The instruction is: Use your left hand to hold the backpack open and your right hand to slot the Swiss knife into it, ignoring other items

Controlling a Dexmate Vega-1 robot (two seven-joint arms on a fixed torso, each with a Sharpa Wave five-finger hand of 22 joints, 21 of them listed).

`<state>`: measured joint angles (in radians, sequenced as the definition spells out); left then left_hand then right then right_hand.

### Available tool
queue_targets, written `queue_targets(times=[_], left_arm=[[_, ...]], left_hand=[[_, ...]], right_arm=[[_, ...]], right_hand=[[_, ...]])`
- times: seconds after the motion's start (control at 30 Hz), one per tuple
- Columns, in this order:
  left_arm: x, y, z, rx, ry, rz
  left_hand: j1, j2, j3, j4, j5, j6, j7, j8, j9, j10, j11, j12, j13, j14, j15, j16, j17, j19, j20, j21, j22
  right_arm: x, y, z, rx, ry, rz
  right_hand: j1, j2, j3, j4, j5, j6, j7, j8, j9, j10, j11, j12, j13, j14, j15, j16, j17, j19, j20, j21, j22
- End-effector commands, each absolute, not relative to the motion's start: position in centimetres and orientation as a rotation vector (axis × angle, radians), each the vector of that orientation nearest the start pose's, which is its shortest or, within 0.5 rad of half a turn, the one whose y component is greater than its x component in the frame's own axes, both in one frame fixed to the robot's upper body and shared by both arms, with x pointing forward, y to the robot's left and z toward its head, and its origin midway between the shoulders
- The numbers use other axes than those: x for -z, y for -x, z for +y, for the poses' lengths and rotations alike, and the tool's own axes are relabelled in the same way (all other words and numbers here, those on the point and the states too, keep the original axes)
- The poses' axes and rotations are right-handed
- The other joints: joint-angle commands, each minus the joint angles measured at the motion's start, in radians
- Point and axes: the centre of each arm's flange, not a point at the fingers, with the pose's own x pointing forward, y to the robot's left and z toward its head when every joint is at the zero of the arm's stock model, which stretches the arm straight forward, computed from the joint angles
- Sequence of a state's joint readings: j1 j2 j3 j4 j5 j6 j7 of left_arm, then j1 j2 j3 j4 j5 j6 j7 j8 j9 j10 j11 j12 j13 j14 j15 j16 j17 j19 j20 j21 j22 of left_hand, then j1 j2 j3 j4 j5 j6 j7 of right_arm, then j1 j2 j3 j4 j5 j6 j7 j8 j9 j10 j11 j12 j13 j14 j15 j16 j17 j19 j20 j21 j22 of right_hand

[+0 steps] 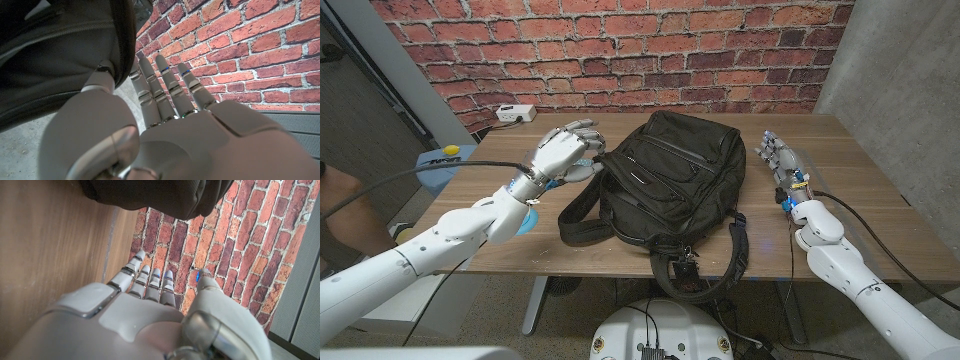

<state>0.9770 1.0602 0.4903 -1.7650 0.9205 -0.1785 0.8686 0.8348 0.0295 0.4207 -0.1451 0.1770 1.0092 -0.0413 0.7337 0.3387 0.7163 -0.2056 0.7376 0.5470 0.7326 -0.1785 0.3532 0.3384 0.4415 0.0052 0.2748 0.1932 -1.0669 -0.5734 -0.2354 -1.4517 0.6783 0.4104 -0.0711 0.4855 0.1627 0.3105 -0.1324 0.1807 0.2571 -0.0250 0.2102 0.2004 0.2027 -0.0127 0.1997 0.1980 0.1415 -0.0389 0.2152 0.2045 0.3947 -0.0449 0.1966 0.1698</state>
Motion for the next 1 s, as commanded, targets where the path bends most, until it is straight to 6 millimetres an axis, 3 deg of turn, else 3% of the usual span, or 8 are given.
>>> queue_targets(times=[0.03, 0.43, 0.63, 1.0], left_arm=[[-1.9, -50.3, 27.5, -0.309, -1.515, -1.448], [-3.8, -50.7, 27.6, -0.292, -1.444, -1.409], [-5.1, -51.0, 27.5, -0.267, -1.342, -1.378], [-6.0, -51.3, 26.2, -0.238, -1.250, -1.351]], left_hand=[[0.086, 0.095, 0.002, -0.005, -0.001, 0.005, 0.002, 0.005, 0.002, 0.005, -0.006, 0.002, 0.006, 0.007, -0.008, 0.000, 0.006, 0.001, -0.005, 0.003, 0.001], [0.083, 0.093, 0.002, -0.005, -0.002, 0.004, -0.002, 0.009, -0.002, 0.002, -0.005, 0.001, 0.012, 0.006, -0.011, -0.004, 0.010, -0.001, -0.009, 0.002, 0.002], [0.082, 0.090, 0.001, -0.006, -0.002, 0.008, -0.005, 0.012, -0.008, 0.002, -0.005, 0.001, 0.016, 0.008, -0.014, -0.005, 0.013, 0.001, -0.016, 0.003, 0.002], [0.091, 0.078, 0.008, -0.017, 0.002, 0.035, 0.000, 0.024, -0.023, 0.033, -0.005, 0.012, 0.024, 0.029, -0.015, -0.010, 0.010, 0.013, -0.023, 0.009, 0.003]], right_arm=[[5.4, -58.5, -34.4, -0.059, 0.005, -0.655], [4.9, -57.0, -34.3, -0.050, 0.100, -0.624], [5.1, -56.0, -34.5, -0.029, 0.161, -0.599], [5.7, -54.6, -34.4, 0.009, 0.230, -0.563]], right_hand=[[0.015, -0.002, 0.008, -0.007, 0.006, 0.006, 0.009, -0.006, 0.003, -0.001, 0.001, -0.001, 0.004, 0.000, -0.018, 0.001, 0.000, 0.011, -0.018, 0.004, 0.004], [0.027, -0.004, 0.012, -0.015, 0.007, 0.007, 0.011, -0.005, 0.002, 0.001, 0.004, 0.000, 0.004, 0.002, -0.016, 0.000, -0.003, 0.013, -0.018, 0.004, 0.003], [0.036, -0.007, 0.014, -0.019, 0.007, 0.007, 0.016, -0.006, 0.002, 0.002, 0.018, 0.001, 0.004, 0.015, -0.005, 0.005, -0.003, 0.032, -0.019, 0.010, 0.003], [0.046, -0.009, 0.017, -0.025, 0.007, 0.007, 0.018, -0.006, 0.002, 0.002, 0.021, 0.001, 0.005, 0.016, -0.003, 0.004, -0.003, 0.033, -0.019, 0.009, 0.003]])
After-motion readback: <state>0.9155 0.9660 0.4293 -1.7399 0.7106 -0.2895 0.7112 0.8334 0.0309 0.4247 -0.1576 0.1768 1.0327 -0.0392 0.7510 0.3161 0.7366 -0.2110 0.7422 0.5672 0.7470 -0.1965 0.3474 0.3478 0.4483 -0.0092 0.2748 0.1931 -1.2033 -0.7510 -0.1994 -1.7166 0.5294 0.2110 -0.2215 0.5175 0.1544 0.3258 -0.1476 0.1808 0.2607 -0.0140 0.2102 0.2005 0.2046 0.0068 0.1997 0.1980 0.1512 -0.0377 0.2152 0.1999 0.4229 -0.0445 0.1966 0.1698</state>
